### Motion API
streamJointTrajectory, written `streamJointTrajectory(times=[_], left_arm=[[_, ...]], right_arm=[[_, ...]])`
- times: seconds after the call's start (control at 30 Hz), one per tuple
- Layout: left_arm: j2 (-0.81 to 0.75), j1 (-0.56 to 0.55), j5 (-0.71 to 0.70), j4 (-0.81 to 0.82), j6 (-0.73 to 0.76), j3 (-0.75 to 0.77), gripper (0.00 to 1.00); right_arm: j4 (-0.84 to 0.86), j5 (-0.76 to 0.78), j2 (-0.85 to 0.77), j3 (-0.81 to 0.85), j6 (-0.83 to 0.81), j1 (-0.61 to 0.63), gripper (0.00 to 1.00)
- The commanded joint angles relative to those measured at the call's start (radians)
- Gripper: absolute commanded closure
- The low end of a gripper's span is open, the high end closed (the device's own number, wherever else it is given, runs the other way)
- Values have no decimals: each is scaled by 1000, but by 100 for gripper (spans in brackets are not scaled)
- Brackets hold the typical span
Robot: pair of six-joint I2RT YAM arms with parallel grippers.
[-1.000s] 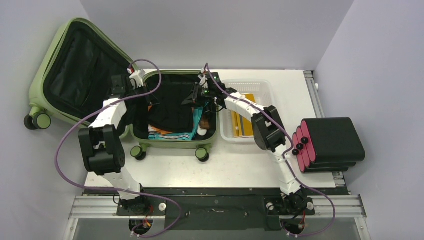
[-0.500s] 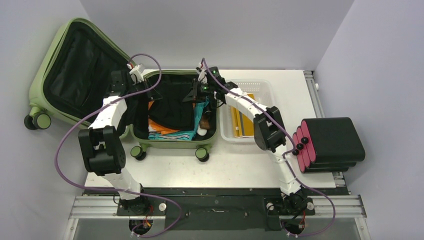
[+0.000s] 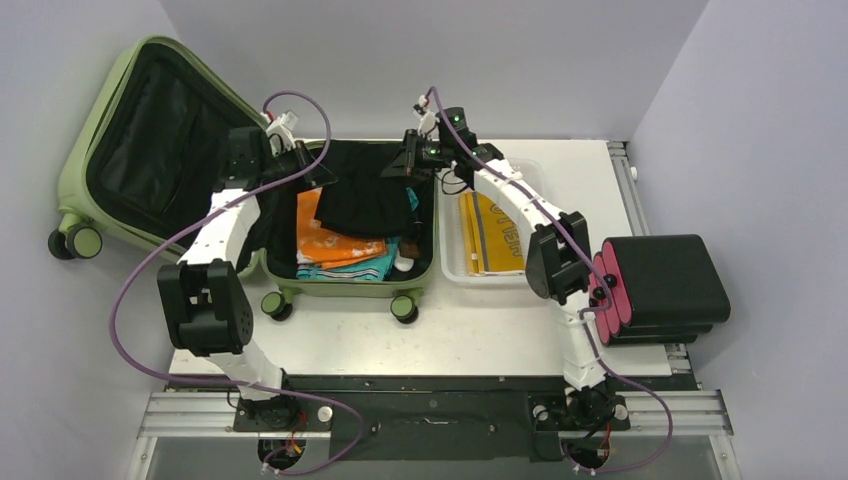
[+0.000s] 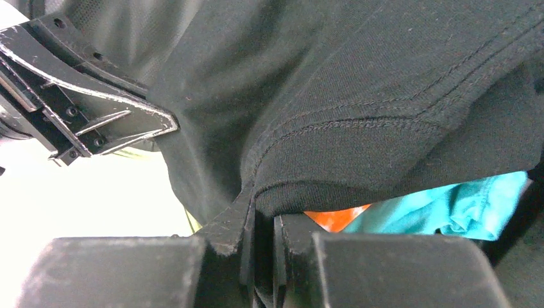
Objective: Open, take out, and arrange the luggage
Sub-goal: Pick up the clothes from the luggage, then place the clothes in the bin.
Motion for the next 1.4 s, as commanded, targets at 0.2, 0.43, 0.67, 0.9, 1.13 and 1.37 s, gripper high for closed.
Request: streamJointTrajectory(times=[0.2,0.43,0.67,0.9,1.13,1.37], left_arm=[[-31,-140,20,197,-142,101,100],[61,-267,2,223,-242,194,100],[183,-386,-19,182,-266,325,100],[305,-505,-43,135,-247,431,100],[419,-589,-58,111,-241,519,100],[505,-634,-66,102,-230,521,100]], right_arm=[[-90,-13,-199,14,-146,-100,100],[-208,9,-284,-109,-284,-209,100],[-279,32,-383,-228,-373,-320,100],[-356,51,-429,-312,-481,-405,100],[-433,71,-405,-319,-572,-478,100],[-468,97,-360,-355,-641,-514,100]])
